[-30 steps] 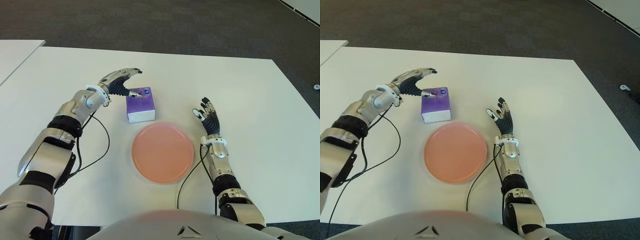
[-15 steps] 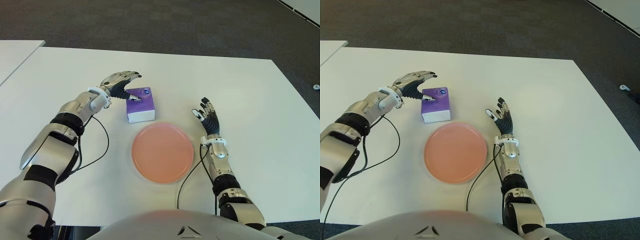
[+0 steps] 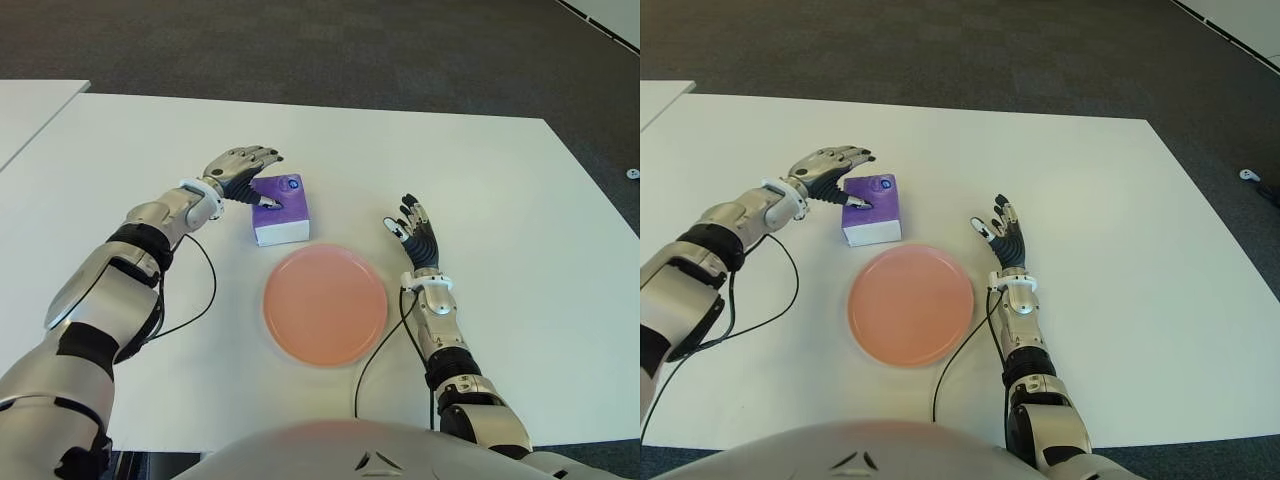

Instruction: Put the tissue paper into the plate.

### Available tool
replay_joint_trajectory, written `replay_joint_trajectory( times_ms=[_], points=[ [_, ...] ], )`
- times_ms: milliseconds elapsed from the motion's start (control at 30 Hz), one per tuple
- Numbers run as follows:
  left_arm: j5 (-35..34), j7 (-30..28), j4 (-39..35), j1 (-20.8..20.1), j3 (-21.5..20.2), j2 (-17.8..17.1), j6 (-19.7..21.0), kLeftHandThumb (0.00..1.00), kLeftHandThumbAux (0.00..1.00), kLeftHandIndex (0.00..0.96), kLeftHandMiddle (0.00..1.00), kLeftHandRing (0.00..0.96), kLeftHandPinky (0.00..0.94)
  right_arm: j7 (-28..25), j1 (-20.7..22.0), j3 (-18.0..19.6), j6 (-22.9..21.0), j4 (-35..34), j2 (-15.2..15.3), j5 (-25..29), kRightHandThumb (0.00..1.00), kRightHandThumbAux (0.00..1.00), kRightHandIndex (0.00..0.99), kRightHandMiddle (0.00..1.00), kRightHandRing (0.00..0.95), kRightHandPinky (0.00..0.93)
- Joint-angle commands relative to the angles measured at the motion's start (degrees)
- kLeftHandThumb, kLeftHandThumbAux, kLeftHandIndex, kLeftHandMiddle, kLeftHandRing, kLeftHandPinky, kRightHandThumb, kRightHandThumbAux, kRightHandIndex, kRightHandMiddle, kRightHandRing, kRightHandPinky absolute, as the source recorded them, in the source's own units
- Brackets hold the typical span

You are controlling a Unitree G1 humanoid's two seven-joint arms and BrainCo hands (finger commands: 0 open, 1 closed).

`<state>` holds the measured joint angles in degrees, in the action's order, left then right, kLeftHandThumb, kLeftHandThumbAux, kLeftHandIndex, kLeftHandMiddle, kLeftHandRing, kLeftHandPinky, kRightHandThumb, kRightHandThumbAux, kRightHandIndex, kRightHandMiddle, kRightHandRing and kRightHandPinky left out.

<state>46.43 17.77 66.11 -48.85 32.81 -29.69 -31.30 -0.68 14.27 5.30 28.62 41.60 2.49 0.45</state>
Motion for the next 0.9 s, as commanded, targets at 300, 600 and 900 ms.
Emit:
replay_joint_trajectory(
  times_ms=[300,600,900],
  points=[
    [1.0,1.4,2.2,-0.3,2.0,0.5,0.3,0.041,0.412,0.0,0.0,0.0,0.0,0.4,-6.1,-0.1,-4.2,6.0,-1.0,0.0,0.004,0.581,0.0,0.0,0.0,0.0],
    [-2.6,-2.8,-5.3,1.2,-0.5,-3.0,-4.3,0.045,0.425,0.0,0.0,0.0,0.0,0.3,-6.4,-0.2,-3.9,5.9,-0.9,-0.1,0.008,0.586,0.0,0.0,0.0,0.0],
    [-10.0,-12.2,-15.7,7.3,-5.2,-6.0,-8.1,0.054,0.435,0.0,0.0,0.0,0.0,-0.3,-6.4,-0.1,-3.1,7.1,-0.7,0.1,0.012,0.592,0.0,0.0,0.0,0.0]
  ],
)
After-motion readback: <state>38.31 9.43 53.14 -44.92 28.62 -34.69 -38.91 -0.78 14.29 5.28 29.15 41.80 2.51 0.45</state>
